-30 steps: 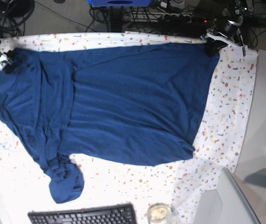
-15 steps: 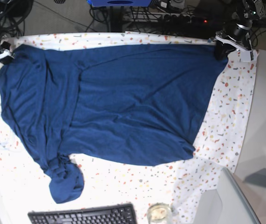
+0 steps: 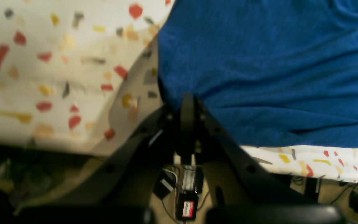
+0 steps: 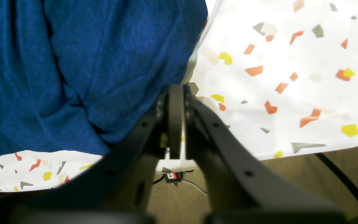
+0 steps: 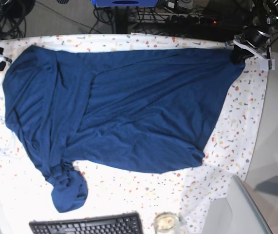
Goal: Layout the t-shirt on the table in an organized manner, then fold the t-shirt properly
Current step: 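Hold the shirt edge with both grippers and pull it taut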
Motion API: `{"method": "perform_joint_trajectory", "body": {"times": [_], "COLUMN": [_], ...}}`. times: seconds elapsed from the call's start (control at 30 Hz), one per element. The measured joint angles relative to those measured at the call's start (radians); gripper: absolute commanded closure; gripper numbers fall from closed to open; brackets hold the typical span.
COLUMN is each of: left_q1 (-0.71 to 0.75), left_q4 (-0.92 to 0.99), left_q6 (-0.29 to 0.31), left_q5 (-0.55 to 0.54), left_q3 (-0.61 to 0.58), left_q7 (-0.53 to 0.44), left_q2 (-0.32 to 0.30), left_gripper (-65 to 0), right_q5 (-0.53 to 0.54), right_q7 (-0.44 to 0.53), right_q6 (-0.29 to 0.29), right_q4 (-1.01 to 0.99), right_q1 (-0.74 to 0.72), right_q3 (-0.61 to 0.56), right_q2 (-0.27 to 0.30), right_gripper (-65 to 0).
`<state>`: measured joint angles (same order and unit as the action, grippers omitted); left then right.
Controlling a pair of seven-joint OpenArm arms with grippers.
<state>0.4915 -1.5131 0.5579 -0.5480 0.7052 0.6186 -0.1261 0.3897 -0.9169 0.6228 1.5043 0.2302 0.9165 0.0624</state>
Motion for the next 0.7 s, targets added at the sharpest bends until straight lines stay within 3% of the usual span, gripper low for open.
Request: {"method": "perform_joint_trajectory", "body": {"times": [0.1,0.13,0.23,0.47,0.5,0.57,0.63,0.67,0.7], "left_q1": [0.004,0.004,0.002,0.002,0.002,0.002,0.002,0.002,0.002], "left_q4": [0.017,0.017,0.016,0.016,0.016,0.016,0.016,0.017,0.016], "left_q6": [0.000,0.000,0.000,0.000,0.000,0.000,0.000,0.000,0.000], "left_q5": [0.001,0.000,0.000,0.000,0.000,0.000,0.000,0.000,0.000], "left_q3": [0.000,0.000,0.000,0.000,0.000,0.000,0.000,0.000,0.000], "left_q7": [0.003,0.003,0.000,-0.001,0.000,0.000,0.000,0.000,0.000], "left_q2": [0.002,0.001,0.001,0.001,0.001,0.001,0.001,0.001,0.001], "left_gripper": [0.0,0.0,0.0,0.0,0.0,0.0,0.0,0.0,0.0], "right_q5": [0.003,0.003,0.004,0.011,0.011,0.007,0.005,0.005,0.003], "right_q7": [0.001,-0.002,0.002,0.014,0.012,0.010,-0.002,-0.002,-0.001], "right_q6": [0.004,0.007,0.069,0.068,0.068,0.068,0.069,0.069,0.069], "right_q4": [-0.038,-0.047,-0.083,-0.198,-0.198,-0.197,-0.197,-0.197,-0.197], "right_q1": [-0.008,-0.009,-0.020,-0.051,-0.051,-0.050,-0.039,-0.032,-0.026], "right_q3": [0.000,0.000,-0.003,-0.009,-0.009,-0.009,-0.010,-0.010,-0.006], "right_q2": [-0.002,-0.003,-0.001,0.000,0.000,0.000,-0.003,-0.003,-0.002], "right_gripper": [-38.3,-43.2,-44.4,-44.3,-41.9,-28.2,-5.9,0.0,0.0]}}
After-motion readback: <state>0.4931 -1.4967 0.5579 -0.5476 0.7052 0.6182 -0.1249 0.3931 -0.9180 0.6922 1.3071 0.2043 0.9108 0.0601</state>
